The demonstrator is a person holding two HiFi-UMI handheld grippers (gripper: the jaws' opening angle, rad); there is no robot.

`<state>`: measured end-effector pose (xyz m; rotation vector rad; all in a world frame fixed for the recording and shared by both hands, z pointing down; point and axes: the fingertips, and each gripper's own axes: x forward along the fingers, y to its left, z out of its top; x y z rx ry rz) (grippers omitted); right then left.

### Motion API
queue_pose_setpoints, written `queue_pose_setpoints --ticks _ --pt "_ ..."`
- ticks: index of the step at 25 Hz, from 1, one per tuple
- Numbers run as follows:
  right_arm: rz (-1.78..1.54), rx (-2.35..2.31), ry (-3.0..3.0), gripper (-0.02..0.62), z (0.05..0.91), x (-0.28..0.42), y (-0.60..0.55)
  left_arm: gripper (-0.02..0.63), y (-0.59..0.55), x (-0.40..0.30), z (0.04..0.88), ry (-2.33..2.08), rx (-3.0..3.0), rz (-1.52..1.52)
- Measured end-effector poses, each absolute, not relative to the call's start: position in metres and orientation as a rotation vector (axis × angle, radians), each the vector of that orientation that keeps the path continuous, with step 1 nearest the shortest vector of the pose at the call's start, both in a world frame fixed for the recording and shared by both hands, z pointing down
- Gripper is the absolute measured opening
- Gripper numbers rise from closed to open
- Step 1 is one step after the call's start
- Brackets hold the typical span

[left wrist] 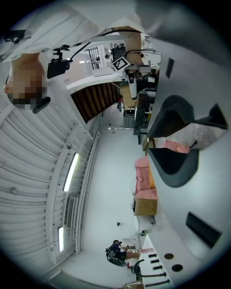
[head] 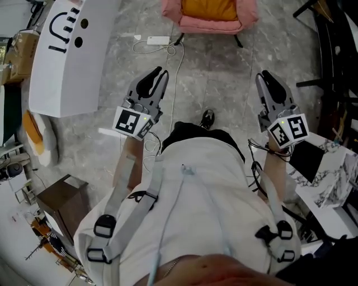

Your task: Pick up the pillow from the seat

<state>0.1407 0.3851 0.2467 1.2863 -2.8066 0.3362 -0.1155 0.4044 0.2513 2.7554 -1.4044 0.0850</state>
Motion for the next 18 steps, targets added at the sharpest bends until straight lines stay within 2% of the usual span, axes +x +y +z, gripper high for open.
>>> queue_pose_setpoints --ticks 7,18 --pt "0.329 1.274 -2.832 0.14 0.243 0.158 0.369 0.084 0.397 -0.112 0.252 -1.488 2.701 0.086" --pt "0.374 1.312 -2.844 0.208 0.244 0.186 0.352 0.13 0.359 -0.075 0.244 -1.391 2.722 0.076"
